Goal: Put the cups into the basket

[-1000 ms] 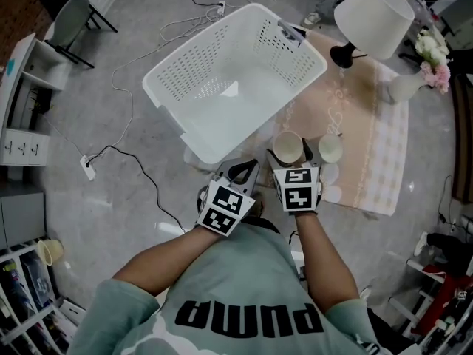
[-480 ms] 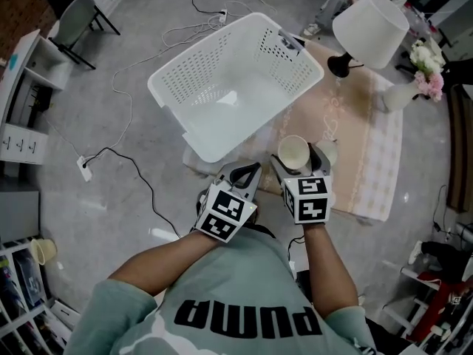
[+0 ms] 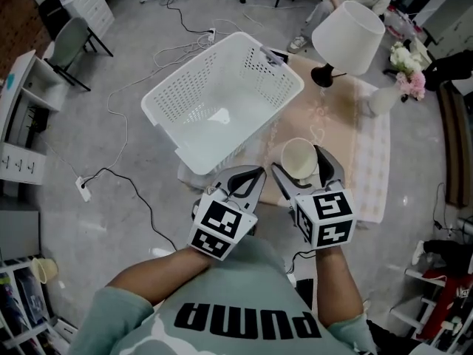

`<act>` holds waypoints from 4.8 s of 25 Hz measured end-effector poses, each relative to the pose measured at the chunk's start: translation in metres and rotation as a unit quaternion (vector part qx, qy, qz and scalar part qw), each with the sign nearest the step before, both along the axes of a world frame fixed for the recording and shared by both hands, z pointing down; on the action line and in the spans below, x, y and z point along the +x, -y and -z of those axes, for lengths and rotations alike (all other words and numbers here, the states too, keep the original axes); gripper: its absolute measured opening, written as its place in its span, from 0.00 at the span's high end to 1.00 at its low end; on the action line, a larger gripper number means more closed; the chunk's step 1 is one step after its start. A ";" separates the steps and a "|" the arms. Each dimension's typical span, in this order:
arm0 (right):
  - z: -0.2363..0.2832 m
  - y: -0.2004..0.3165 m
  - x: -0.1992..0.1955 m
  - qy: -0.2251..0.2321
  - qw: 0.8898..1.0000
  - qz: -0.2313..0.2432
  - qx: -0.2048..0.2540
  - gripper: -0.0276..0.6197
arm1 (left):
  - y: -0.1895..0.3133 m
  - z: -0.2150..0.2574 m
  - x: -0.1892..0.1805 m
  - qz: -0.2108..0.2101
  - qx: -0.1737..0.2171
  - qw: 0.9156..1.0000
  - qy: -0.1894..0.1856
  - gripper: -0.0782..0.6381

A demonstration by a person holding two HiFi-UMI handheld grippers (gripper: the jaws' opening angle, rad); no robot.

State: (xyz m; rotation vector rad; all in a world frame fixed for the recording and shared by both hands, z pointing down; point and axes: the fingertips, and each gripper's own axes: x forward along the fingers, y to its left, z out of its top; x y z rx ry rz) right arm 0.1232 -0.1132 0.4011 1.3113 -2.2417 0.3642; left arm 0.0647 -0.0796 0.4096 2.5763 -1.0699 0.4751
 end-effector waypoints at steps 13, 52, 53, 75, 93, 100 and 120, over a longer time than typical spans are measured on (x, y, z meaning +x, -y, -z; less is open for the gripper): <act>0.065 0.030 -0.038 0.006 0.998 0.052 0.034 0.36 | 0.042 0.067 -0.044 0.042 0.030 0.999 -0.011 0.89; -0.045 0.241 -0.125 -0.017 0.995 -0.065 -0.068 0.36 | 0.218 0.023 -0.144 0.106 -0.021 0.994 0.002 0.89; -0.046 0.244 -0.125 -0.021 0.995 -0.067 -0.070 0.36 | 0.220 0.019 -0.142 0.103 -0.025 0.994 0.005 0.89; -0.135 0.270 -0.112 -0.066 0.974 -0.145 -0.160 0.36 | 0.261 -0.042 -0.141 0.110 -0.078 0.990 0.045 0.89; -0.175 0.265 -0.111 -0.079 0.964 -0.153 -0.202 0.36 | 0.258 -0.050 -0.144 0.107 -0.092 0.989 0.033 0.89; -0.168 0.261 -0.109 -0.045 0.960 -0.167 -0.220 0.36 | 0.259 -0.047 -0.138 0.108 -0.088 0.990 0.033 0.89; -0.038 0.266 -0.127 0.097 0.980 -0.146 -0.094 0.36 | 0.256 0.024 -0.139 0.134 -0.012 0.991 0.003 0.89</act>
